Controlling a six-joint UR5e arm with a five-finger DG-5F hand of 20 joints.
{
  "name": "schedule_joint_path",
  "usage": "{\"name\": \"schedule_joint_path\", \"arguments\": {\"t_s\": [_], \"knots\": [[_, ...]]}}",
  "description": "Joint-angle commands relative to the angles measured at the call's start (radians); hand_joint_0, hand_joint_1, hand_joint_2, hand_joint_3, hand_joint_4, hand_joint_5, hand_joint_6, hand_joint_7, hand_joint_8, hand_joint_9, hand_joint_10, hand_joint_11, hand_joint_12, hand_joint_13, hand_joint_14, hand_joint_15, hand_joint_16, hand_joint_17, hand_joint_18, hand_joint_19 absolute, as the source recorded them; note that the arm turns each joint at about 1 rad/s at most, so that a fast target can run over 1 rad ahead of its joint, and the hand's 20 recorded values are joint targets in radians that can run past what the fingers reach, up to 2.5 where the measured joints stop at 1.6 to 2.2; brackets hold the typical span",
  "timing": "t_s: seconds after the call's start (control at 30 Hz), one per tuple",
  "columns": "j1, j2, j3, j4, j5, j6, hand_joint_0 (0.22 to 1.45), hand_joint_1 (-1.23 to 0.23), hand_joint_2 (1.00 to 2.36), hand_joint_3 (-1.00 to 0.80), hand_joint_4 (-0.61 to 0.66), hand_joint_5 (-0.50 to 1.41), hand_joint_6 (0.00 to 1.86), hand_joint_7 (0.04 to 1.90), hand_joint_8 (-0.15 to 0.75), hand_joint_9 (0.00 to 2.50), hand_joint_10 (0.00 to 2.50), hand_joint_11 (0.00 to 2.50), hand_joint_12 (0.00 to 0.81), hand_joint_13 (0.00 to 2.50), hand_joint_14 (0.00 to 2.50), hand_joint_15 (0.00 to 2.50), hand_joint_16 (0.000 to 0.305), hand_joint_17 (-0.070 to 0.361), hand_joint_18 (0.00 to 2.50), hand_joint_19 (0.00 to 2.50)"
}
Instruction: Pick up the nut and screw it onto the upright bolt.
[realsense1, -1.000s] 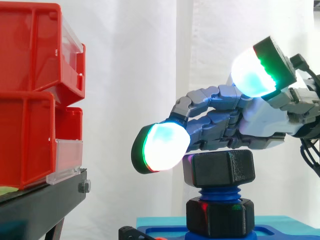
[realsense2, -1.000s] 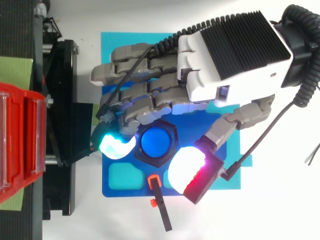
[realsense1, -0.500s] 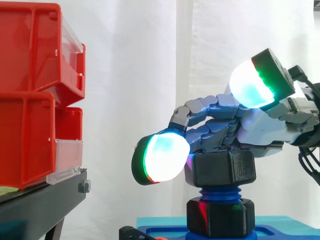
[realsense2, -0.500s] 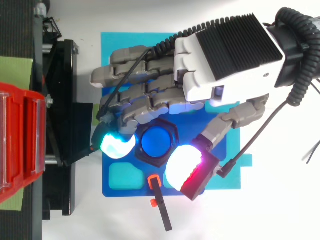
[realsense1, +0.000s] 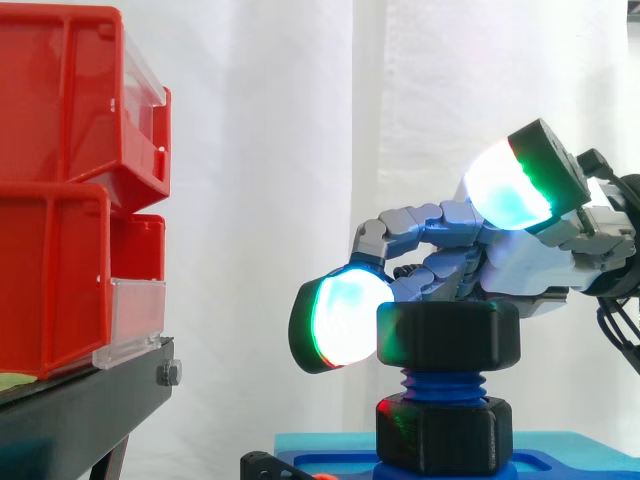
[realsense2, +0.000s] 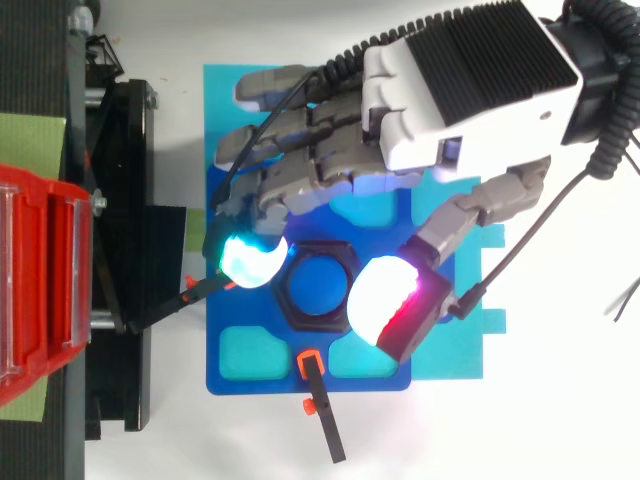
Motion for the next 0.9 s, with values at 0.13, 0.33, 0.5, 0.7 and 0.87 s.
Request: {"name": "schedule_joint_path", "arguments": {"t_s": [0.13, 0.33, 0.5, 0.7, 0.87], "knots": [[-0.036, 0.000, 0.007, -0.006, -0.046, -0.010, 0.51, -0.17, 1.00, -0.50, 0.19, -0.06, 0.50, 1.28, 0.255, 0.64, 0.00, 0.00, 0.204, 0.37, 0.00, 0.00, 0.018, 0.039, 0.05, 0.00], [-0.065, 0.002, 0.020, -0.039, -0.085, -0.023, 0.52, -0.19, 1.00, -0.50, 0.18, 0.00, 0.50, 1.36, 0.254, 0.73, 0.00, 0.00, 0.194, 0.45, 0.00, 0.00, 0.015, 0.034, 0.12, 0.00], [-0.089, 0.002, 0.066, -0.110, -0.113, -0.053, 0.52, -0.21, 1.00, -0.50, 0.14, 0.04, 0.50, 1.38, 0.237, 0.86, 0.00, 0.00, 0.179, 0.55, 0.00, 0.00, 0.012, 0.027, 0.22, 0.00], [-0.103, 0.002, 0.100, -0.188, -0.121, -0.076, 0.53, -0.23, 1.00, -0.50, 0.10, 0.06, 0.52, 1.36, 0.175, 1.08, 0.00, 0.00, 0.150, 0.68, 0.00, 0.00, 0.008, 0.019, 0.36, 0.00], [-0.106, 0.003, 0.112, -0.210, -0.127, -0.080, 0.52, -0.22, 1.00, -0.50, 0.13, 0.02, 0.50, 1.30, 0.203, 1.02, 0.00, 0.00, 0.169, 0.64, 0.00, 0.00, 0.010, 0.023, 0.32, 0.00]]}}
